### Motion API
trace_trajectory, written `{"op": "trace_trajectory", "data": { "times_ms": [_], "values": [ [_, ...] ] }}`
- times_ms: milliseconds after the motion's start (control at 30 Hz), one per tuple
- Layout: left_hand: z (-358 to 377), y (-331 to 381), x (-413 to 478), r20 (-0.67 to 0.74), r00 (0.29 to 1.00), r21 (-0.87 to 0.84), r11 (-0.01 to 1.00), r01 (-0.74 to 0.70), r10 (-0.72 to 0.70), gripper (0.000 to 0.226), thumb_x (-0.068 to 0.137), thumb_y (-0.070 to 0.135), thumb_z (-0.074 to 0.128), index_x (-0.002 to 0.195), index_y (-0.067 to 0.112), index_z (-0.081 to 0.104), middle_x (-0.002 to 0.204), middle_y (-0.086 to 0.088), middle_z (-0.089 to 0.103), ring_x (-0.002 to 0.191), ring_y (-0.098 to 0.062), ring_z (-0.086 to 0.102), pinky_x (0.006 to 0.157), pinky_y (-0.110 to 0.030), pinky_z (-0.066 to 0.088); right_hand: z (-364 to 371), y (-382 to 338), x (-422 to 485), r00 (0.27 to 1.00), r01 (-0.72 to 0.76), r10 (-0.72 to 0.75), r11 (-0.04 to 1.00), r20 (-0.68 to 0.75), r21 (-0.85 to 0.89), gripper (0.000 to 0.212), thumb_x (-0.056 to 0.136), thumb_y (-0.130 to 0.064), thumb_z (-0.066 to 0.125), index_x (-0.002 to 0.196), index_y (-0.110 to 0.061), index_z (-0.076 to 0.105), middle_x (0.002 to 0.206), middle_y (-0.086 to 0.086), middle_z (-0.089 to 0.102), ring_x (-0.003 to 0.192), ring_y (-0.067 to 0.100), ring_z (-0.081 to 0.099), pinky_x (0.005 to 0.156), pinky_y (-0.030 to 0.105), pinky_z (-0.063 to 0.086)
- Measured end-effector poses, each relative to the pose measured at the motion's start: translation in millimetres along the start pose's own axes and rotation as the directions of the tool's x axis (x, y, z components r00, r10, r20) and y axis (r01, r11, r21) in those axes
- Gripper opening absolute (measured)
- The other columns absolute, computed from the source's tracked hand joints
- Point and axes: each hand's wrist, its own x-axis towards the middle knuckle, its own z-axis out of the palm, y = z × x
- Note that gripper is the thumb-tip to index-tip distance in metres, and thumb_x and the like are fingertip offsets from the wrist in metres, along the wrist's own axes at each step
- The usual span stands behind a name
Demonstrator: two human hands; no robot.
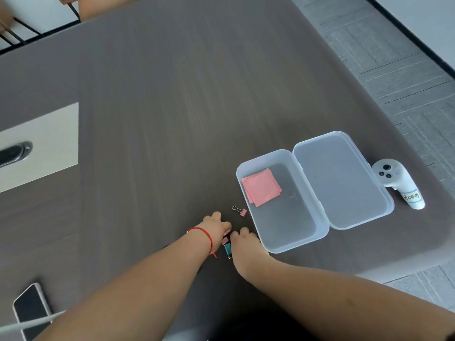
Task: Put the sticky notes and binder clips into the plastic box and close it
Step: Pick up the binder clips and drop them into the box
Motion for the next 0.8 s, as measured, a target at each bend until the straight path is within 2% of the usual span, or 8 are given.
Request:
{"op": "trace_trajectory", "data": {
  "times_ms": [233,333,533,667,733,800],
  "values": [
    [4.1,-9.3,-6.6,-0.027,1.000,0.033,0.999,-0.002,0.003,0.050,0.076,-0.010,0.061,0.121,0.008,0.050,0.127,-0.016,0.040,0.113,-0.033,0.048,0.089,-0.040,0.049,3.1,-3.4,4.6,0.998,-0.060,0.059,0.996,0.016,0.073,0.047,0.089,-0.020,0.066,0.130,-0.009,0.045,0.124,0.015,0.055,0.112,0.028,0.058,0.094,0.036,0.051],
    [5.1,-9.9,-5.3,-0.030,0.999,0.060,0.998,-0.023,0.025,0.052,0.077,-0.009,0.061,0.125,0.008,0.048,0.128,-0.016,0.043,0.115,-0.033,0.048,0.092,-0.040,0.049,3.4,-3.9,4.9,0.997,-0.073,0.073,0.993,0.009,0.092,0.047,0.089,-0.021,0.065,0.129,-0.008,0.045,0.124,0.014,0.055,0.112,0.027,0.058,0.094,0.035,0.051],
    [3.5,-16.3,-6.6,-0.055,0.998,0.010,1.000,0.014,-0.013,0.053,0.079,-0.006,0.062,0.127,0.007,0.048,0.128,-0.016,0.047,0.116,-0.033,0.050,0.094,-0.041,0.050,3.6,-4.9,1.6,0.998,-0.049,0.049,0.999,0.030,0.020,0.042,0.093,-0.014,0.063,0.132,-0.008,0.048,0.124,0.015,0.057,0.110,0.027,0.060,0.097,0.037,0.050],
    [-1.6,-23.5,-8.9,-0.120,0.992,-0.103,0.994,0.035,-0.048,0.039,0.079,-0.003,0.066,0.115,0.006,0.053,0.120,-0.016,0.052,0.108,-0.034,0.056,0.086,-0.041,0.050,-4.3,-4.6,0.2,0.997,-0.023,0.021,1.000,0.078,0.020,0.043,0.094,-0.008,0.059,0.135,-0.008,0.048,0.128,0.015,0.056,0.114,0.028,0.058,0.100,0.038,0.048],
    [-7.0,-26.1,-11.7,-0.147,0.988,-0.149,0.988,0.028,-0.051,0.030,0.078,-0.002,0.068,0.101,0.009,0.053,0.107,-0.013,0.051,0.095,-0.031,0.057,0.083,-0.039,0.051,-10.3,-4.3,-2.1,0.997,-0.017,0.011,0.997,0.082,0.072,0.042,0.095,-0.007,0.058,0.135,-0.008,0.048,0.128,0.015,0.055,0.115,0.028,0.058,0.099,0.037,0.048],
    [-11.5,-31.5,-15.2,-0.175,0.983,-0.193,0.981,0.029,-0.064,0.030,0.078,-0.001,0.070,0.087,0.013,0.045,0.095,-0.007,0.044,0.083,-0.025,0.051,0.083,-0.040,0.052,-19.0,-8.1,-9.6,0.998,-0.005,-0.006,0.988,0.069,0.157,0.040,0.095,-0.009,0.058,0.133,-0.007,0.050,0.125,0.014,0.057,0.111,0.025,0.060,0.096,0.036,0.049]
  ]
}}
